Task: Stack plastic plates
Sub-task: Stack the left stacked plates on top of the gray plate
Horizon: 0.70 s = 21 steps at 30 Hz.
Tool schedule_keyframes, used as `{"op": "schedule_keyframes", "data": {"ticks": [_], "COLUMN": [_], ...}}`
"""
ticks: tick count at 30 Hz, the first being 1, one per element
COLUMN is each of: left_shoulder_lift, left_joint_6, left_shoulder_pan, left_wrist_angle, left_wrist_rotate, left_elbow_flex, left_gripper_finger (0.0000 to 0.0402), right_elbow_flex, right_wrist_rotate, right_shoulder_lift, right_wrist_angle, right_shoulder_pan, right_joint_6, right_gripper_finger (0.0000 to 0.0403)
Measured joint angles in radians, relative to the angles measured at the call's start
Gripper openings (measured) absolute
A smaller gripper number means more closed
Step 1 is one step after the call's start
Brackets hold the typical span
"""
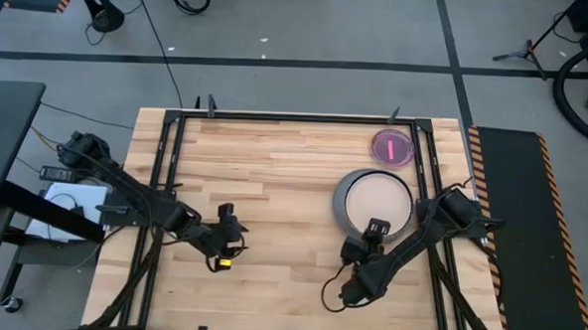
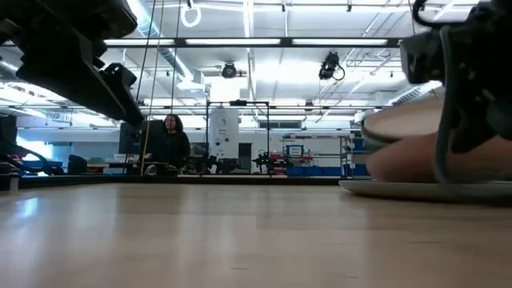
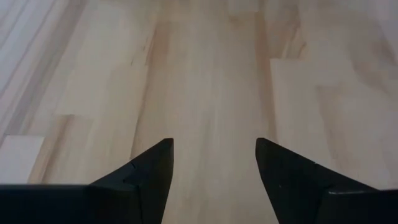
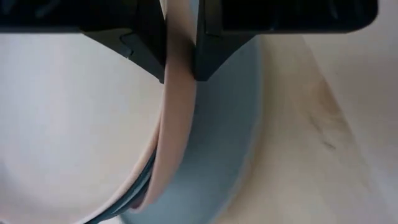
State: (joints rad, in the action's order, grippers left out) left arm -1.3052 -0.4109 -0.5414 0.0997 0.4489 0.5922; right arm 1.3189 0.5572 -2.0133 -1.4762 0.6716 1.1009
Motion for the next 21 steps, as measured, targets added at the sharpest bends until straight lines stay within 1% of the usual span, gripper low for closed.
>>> {"op": "schedule_keyframes", "data": {"ticks": [3,6,11,21], "left_shoulder_lift": [0.0,0.0,0.0,0.0], "left_joint_6": [0.023,0.034,0.035,0.041], "left_shoulder_pan": [-0.013,-0.02,-0.022,-0.022], "left_wrist_angle": [-0.04,-0.058,-0.056,-0.051], "left_wrist_rotate": [0.001,0.0,0.0,0.0], "left_elbow_flex": [0.0,0.0,0.0,0.0], "left_gripper_finger": [0.0233,0.0233,0.0233,0.0233], "right_elbow_flex": [-0.034,-0.046,-0.019,0.065], "right_wrist_rotate": [-0.019,-0.038,-0.046,-0.058], "right_shoulder_lift": [0.0,0.0,0.0,0.0], "right_wrist_angle": [0.111,0.174,0.17,0.152], "right_shoulder_pan": [-0.021,-0.043,-0.056,-0.054], "right_joint_6": [-0.058,-0.088,-0.086,-0.073], "right_gripper_finger": [0.007,0.0064,0.0064,0.0122]}}
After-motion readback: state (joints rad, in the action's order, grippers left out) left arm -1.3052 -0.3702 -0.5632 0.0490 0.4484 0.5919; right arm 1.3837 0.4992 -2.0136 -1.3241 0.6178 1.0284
